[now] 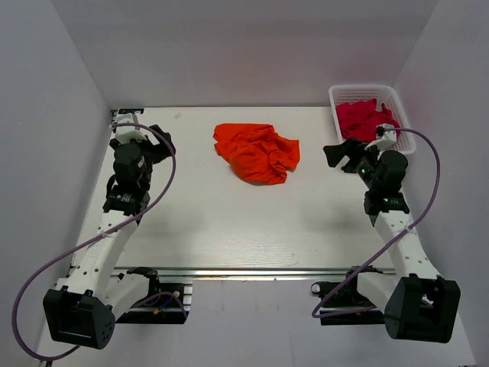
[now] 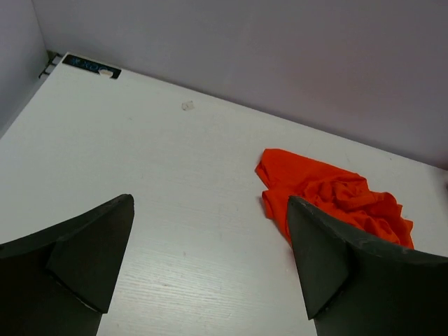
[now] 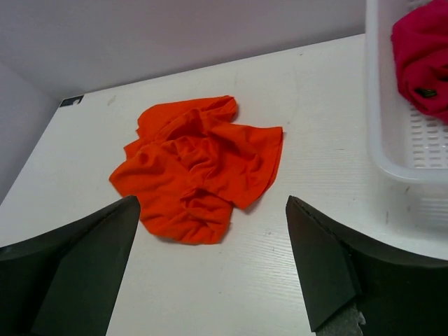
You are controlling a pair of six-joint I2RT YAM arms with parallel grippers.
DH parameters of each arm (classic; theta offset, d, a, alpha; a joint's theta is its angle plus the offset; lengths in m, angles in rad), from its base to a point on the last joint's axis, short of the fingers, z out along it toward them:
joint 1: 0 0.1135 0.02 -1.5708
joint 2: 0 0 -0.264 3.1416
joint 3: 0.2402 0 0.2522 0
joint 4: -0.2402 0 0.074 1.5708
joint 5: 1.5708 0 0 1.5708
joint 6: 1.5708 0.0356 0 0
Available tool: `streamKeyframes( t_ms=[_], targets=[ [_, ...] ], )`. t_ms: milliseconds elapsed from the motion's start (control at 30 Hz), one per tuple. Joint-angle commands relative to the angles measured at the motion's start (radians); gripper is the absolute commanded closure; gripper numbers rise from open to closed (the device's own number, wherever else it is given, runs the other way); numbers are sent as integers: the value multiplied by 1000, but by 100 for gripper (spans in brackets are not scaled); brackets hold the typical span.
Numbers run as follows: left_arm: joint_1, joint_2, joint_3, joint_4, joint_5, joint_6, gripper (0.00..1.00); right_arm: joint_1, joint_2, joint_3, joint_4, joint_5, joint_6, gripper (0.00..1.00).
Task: Fold and stack the t-shirts
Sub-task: Flatten out the tshirt
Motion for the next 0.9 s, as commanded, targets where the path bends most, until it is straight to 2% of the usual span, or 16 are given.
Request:
streamKeyframes(
  t_ms=[0, 67, 133, 167, 267, 367, 400, 500, 533, 600, 633, 700, 867],
  targets=[
    [5, -15, -11, -95, -60, -105, 0, 7, -40, 8, -22, -121, -45, 10],
    [5, 12, -11, -95, -60, -106, 0, 5, -38, 7, -16, -146, -42, 10],
    [5, 63, 15, -108, 12, -66, 0, 7, -9, 16, -1, -164, -59, 10],
    [5, 83, 15, -108, 40, -38, 0, 7, 6, 21, 11, -225, -70, 10],
    [5, 187, 55, -96, 126, -29, 0, 28, 88, 82, -31, -259, -167, 10],
    [-4, 331, 124, -76, 280, 26, 0, 108, 186, 171, -129, -137, -235, 10],
    [-13, 372, 171, -66, 375, 42, 0, 121, 201, 180, -136, -114, -263, 10],
    [-13, 524, 277, -35, 623, 62, 0, 178, 315, 277, -200, -75, -297, 10],
    [-13, 629, 308, -35, 665, 72, 0, 197, 342, 304, -255, -72, -303, 10],
    [-38, 728, 398, -35, 779, 72, 0, 226, 477, 422, -289, -46, -327, 10],
    [-49, 812, 427, -35, 799, 83, 0, 240, 541, 474, -314, -22, -337, 10],
    [-87, 879, 499, -44, 818, 94, 0, 260, 662, 555, -312, 0, -325, 10],
    [-164, 1029, 657, -147, 718, 173, 0, 286, 853, 769, -405, 132, -297, 10]
  ],
)
